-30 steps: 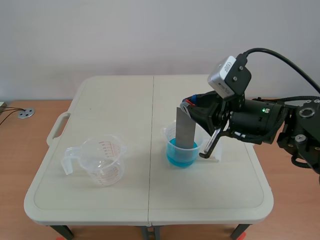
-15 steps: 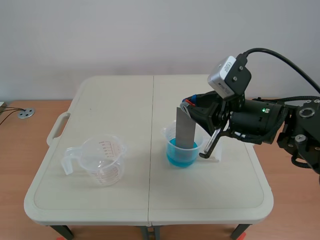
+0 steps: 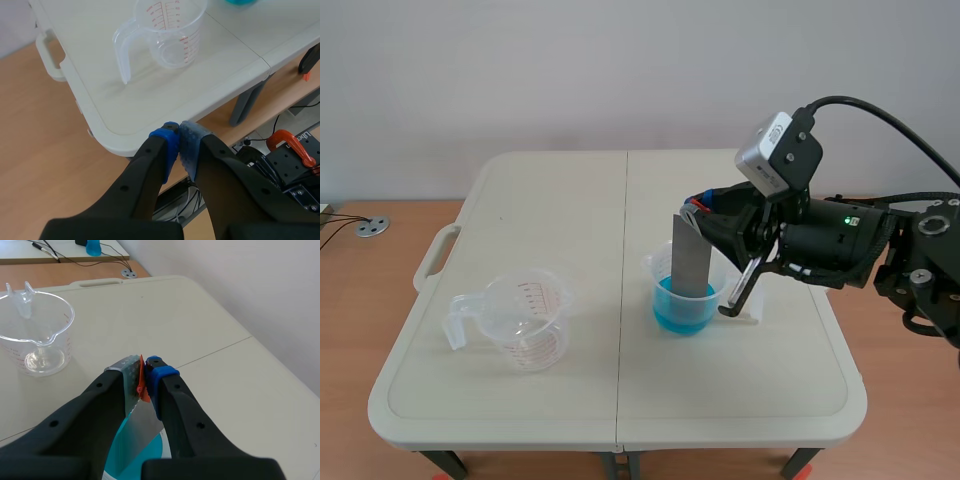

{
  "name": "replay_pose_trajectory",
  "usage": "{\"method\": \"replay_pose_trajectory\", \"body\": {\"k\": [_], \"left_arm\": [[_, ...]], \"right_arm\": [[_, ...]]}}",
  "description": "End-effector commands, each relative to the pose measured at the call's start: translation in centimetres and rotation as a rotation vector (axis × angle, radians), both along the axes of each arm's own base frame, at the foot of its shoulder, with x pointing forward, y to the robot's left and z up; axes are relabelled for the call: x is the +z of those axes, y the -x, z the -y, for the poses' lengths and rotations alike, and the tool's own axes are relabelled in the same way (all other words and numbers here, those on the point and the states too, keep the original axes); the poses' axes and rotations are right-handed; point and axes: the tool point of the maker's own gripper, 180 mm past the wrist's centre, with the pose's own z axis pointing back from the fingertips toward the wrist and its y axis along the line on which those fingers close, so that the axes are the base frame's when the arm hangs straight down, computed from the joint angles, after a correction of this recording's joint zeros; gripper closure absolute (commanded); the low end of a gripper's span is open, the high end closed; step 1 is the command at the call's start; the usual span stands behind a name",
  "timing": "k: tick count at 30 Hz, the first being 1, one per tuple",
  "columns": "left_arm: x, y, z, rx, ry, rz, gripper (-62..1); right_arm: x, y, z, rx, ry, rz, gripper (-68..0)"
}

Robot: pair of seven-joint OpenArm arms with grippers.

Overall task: Hold the metal plate by the orange handle, dip it into the blue solution, take it out and point at it, then put the plate back in the beaker on the left.
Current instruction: 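Hold the plate still in the solution, then raise the plate and point at it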

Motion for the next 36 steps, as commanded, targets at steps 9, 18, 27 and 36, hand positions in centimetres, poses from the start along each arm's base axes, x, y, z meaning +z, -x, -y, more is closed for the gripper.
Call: {"method": "replay_pose_trajectory", "body": {"k": [9,18,27,36], "left_arm": [[0.6,-0.2,0.1,0.005,0.015,0.02,-1.8],[0.6,-0.2,0.1,0.005,0.015,0.021,-1.8],[0.7,-0.2,0.1,0.005,0.018,0.025,-1.8],[0.8,-0.4,0.2,0.002,0.021,0.031,-1.8]], "right_arm": [[0.8,-0.4,0.0,0.009,-0.006,0.022,-1.1],[1.5,-0.4,0.1,0.014,-0.029,0.042,-1.1],[3.0,-0.9,0.2,0.011,-0.037,0.084,-1.1],[5.8,-0.9,-0.2,0.023,-0.041,0.167,-1.1]]}}
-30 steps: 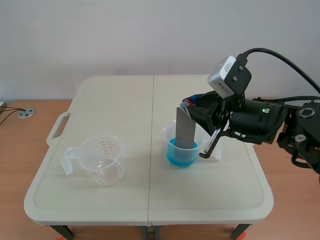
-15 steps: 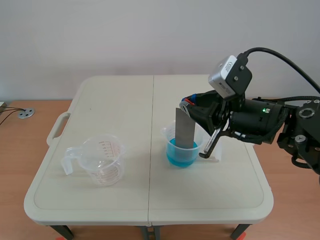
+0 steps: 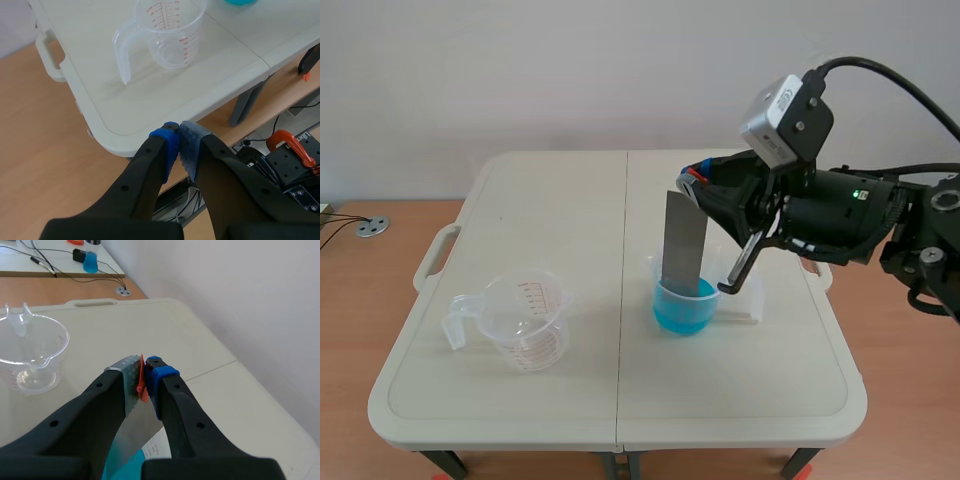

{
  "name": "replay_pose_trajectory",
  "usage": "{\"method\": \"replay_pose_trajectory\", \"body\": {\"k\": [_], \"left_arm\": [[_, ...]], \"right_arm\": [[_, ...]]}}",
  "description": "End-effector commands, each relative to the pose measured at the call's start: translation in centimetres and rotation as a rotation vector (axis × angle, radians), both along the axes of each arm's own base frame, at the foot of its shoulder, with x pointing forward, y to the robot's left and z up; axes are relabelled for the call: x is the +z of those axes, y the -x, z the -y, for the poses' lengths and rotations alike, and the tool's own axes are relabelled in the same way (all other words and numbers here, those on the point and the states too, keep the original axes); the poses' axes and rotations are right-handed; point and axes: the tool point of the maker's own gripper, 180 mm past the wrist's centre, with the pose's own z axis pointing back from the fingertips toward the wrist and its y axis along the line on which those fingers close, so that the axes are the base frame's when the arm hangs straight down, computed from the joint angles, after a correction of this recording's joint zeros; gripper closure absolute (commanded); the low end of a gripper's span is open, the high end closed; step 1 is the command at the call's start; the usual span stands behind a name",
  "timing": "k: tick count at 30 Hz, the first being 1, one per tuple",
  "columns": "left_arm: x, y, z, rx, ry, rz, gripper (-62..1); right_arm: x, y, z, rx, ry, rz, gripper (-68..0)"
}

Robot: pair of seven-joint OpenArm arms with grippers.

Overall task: Hold the metal plate by the orange handle, dip it into the blue solution, take it out and point at it, then put the plate back in the beaker on the left.
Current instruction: 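Raise the plate and point at it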

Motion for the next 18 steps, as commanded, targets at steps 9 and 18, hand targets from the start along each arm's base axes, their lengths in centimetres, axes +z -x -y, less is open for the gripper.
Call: {"method": "replay_pose_trajectory", "body": {"k": [9,18], "left_arm": [[1.4,-0.6,0.4,-0.005,0.036,0.062,-1.8],[2.6,-2.5,0.8,-0.026,0.032,0.133,-1.8]], "right_arm": [[4.7,-0.5,0.2,0.006,-0.042,0.101,-1.1],[7.1,-0.1,0.3,0.017,-0.062,0.135,-1.1]]}}
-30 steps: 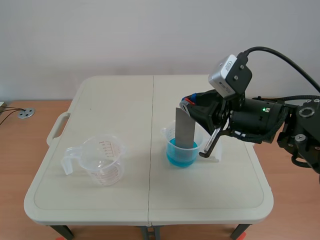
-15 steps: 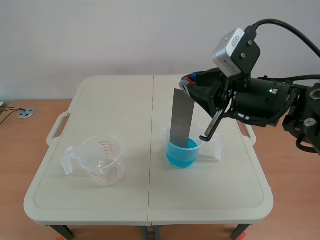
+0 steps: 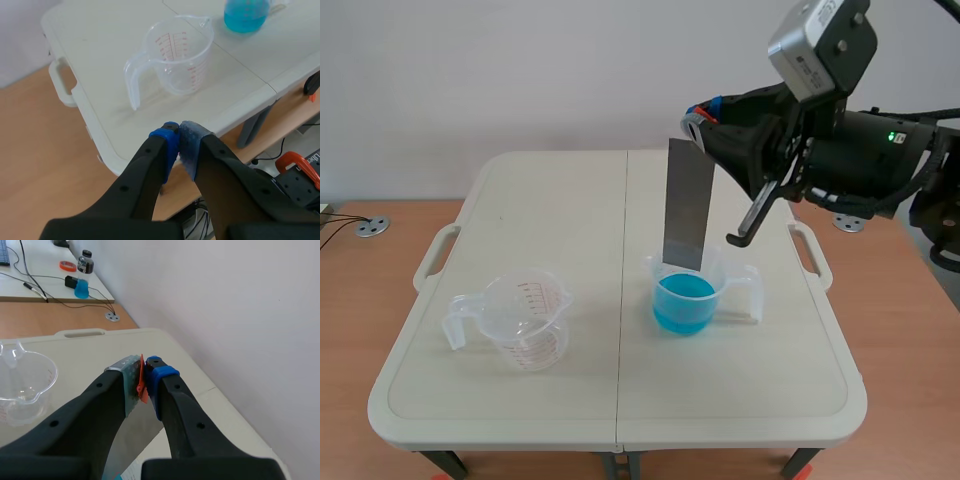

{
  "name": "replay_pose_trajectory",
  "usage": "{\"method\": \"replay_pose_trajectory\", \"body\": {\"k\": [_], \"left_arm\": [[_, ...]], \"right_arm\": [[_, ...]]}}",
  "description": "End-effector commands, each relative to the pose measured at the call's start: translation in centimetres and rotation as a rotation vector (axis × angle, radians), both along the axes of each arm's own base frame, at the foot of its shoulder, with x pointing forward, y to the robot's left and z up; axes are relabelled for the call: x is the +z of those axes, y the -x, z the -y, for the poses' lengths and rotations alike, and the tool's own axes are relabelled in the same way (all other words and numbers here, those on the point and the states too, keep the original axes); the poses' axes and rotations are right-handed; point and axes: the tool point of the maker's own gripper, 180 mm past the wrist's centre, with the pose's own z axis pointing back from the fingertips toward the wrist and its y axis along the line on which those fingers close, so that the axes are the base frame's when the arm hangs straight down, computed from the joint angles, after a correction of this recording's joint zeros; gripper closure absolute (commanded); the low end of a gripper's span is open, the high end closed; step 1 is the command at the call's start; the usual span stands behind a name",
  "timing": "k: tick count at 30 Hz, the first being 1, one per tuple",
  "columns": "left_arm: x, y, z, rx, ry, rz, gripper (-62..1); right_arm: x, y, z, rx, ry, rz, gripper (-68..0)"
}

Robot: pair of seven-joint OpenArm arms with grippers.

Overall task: Hold the metal plate by the orange handle, dip it into the blue solution, take it out and point at it, then put the plate back in the beaker on the left.
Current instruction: 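Raise the plate and point at it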

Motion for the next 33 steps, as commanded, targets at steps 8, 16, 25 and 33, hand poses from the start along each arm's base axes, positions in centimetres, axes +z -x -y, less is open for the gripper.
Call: {"method": "replay_pose_trajectory", "body": {"k": [8,16,25,33], "left_arm": [[3.1,-2.3,1.8,-0.058,-0.004,0.115,-1.8],[4.4,-3.8,2.8,-0.085,-0.007,0.158,-1.8],[4.8,-7.4,4.5,-0.111,-0.023,0.188,-1.8],[6.1,-11.4,7.4,-0.157,-0.033,0.236,-1.8]], "right_arm": [[4.0,0.2,-0.1,0.018,-0.031,0.066,-1.1],[5.5,0.6,-0.4,0.018,-0.036,0.079,-1.1],[7.4,1.1,-0.6,0.016,-0.042,0.114,-1.1],[7.6,1.2,-0.7,0.016,-0.042,0.109,-1.1]]}}
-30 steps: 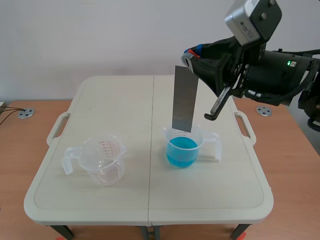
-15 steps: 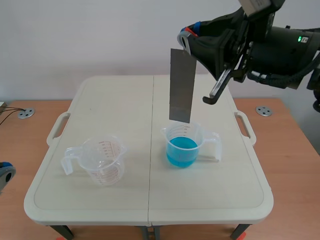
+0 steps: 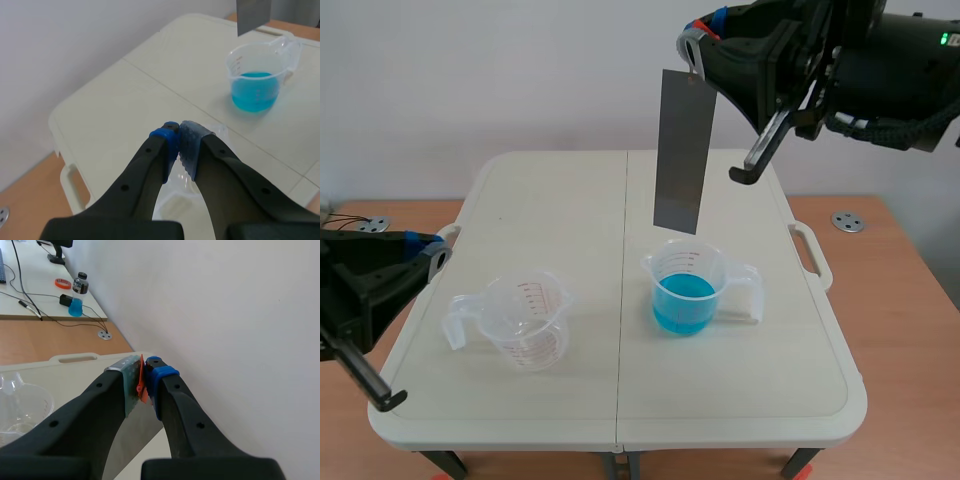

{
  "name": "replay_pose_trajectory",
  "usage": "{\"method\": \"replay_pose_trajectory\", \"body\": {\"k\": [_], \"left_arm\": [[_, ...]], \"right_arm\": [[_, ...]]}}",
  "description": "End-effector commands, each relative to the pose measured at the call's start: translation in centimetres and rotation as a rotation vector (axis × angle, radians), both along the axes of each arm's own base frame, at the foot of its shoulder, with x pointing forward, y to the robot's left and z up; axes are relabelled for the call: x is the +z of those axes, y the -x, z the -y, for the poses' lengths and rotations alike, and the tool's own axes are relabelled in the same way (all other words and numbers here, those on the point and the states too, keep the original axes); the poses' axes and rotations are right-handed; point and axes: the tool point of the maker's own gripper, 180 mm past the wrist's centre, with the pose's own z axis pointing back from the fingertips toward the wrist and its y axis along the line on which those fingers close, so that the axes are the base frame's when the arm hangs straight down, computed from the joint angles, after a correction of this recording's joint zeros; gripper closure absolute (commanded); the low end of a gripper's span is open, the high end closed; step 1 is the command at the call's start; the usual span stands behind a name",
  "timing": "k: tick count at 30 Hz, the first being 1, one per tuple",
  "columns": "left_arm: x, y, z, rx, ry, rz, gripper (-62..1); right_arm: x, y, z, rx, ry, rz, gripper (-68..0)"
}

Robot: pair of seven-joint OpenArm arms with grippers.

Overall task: Hold the metal plate by the orange handle, dip it into the blue solution, take it out and point at it, then put the plate back in the beaker on the left.
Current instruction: 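Raise the plate and point at it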

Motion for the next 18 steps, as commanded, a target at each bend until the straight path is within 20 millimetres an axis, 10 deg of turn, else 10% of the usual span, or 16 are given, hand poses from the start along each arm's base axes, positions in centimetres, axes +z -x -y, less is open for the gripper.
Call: {"method": "replay_pose_trajectory", "body": {"k": [1,18], "left_arm": [[1.2,-0.8,0.7,-0.013,0.014,0.039,-1.8],[1.1,-5.4,8.1,-0.132,0.047,0.034,-1.8]], "right_arm": [[1.8,0.1,0.0,0.015,-0.02,0.046,-1.1],[1.8,0.1,0.0,0.013,-0.018,0.042,-1.1]]}}
